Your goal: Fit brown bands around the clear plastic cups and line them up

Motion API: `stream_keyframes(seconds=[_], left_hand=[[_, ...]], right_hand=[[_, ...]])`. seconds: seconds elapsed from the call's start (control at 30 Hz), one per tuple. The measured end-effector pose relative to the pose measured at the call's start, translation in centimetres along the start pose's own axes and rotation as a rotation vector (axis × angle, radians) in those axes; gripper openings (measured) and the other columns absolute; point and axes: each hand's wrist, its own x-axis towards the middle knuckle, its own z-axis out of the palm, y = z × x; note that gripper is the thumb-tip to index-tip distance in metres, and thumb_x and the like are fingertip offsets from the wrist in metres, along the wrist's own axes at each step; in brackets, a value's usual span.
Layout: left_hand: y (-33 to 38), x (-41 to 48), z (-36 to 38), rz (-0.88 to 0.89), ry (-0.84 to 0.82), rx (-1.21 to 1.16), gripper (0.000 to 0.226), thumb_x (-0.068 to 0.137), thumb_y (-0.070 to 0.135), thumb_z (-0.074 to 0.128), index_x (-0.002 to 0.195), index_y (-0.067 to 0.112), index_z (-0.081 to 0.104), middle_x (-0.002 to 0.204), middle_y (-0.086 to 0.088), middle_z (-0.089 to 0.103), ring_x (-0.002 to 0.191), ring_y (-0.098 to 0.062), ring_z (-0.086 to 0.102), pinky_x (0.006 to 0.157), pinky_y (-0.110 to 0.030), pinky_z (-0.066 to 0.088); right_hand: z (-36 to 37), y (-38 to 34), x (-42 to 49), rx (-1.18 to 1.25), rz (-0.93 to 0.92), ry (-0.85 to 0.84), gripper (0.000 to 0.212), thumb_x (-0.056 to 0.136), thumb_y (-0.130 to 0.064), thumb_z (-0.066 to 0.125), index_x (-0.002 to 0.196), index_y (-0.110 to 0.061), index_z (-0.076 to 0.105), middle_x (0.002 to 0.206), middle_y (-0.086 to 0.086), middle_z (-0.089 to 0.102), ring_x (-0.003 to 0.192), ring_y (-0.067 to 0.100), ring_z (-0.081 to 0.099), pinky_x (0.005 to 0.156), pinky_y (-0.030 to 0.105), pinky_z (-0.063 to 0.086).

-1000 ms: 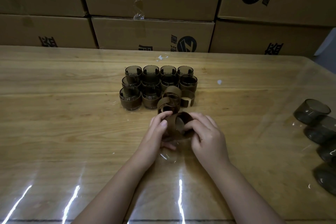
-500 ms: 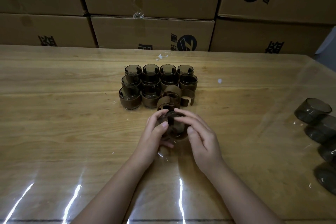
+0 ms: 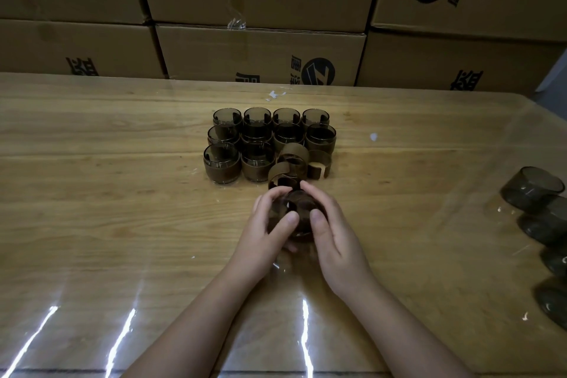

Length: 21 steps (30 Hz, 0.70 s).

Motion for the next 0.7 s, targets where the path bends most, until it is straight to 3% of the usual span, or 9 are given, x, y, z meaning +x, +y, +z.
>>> stream_keyframes(seconds=[0.17,0.3,0.43,0.57,0.7], left_hand=[[0.25,-0.12,0.09,-0.006,0.021,-0.002,0.062,0.064,0.059,0.057,0.119,0.032,0.05,0.13,-0.017,0.046,0.101,-0.036,0.062,0.056,-0.027,0.052],[0.32,-0.23,0.14,0.017,0.017,-0.007,0.06,0.064,0.058,0.057,0.118,0.033,0.051,0.129,-0.016,0.046,0.102,-0.035,0.061,0.054,-0.026,0.051],[0.13,-0.17,0.1,0.033,0.036,-0.015,0.058,0.064,0.057,0.059,0.116,0.033,0.052,0.127,-0.017,0.047,0.098,-0.032,0.062,0.052,-0.026,0.051],[-0.13,-0.12,0.1,0.058,0.033,0.012,0.053,0.065,0.055,0.06,0.114,0.037,0.052,0.124,-0.016,0.048,0.088,-0.016,0.064,0.052,-0.025,0.052],[-0.13,-0.2,0.11,0.071,0.024,0.046,0.052,0.066,0.054,0.059,0.114,0.038,0.052,0.12,-0.014,0.049,0.079,-0.006,0.063,0.053,-0.025,0.053]], right_hand=[[0.11,-0.13,0.03,0.034,0.048,-0.008,0.038,0.095,-0.05,0.033,0.133,-0.047,0.041,0.14,-0.02,0.047,0.131,-0.005,0.042,0.101,0.008,0.032],[0.02,-0.06,-0.04,0.12,0.186,0.003,0.053,0.082,-0.069,0.035,0.132,-0.051,0.035,0.121,-0.048,0.048,0.119,-0.023,0.041,0.09,-0.001,0.032],[0.21,-0.01,-0.03,0.149,0.248,0.002,0.053,0.079,-0.074,0.031,0.126,-0.052,0.042,0.126,-0.03,0.053,0.12,-0.016,0.046,0.094,0.003,0.035],[0.3,0.54,0.01,0.162,0.245,0.022,0.067,0.084,-0.07,0.029,0.134,-0.033,0.051,0.13,-0.013,0.059,0.124,-0.001,0.051,0.105,0.025,0.041],[0.39,0.71,0.14,0.164,0.218,0.065,0.058,0.09,-0.061,0.029,0.129,-0.027,0.057,0.118,-0.017,0.065,0.116,-0.002,0.056,0.096,0.016,0.043]])
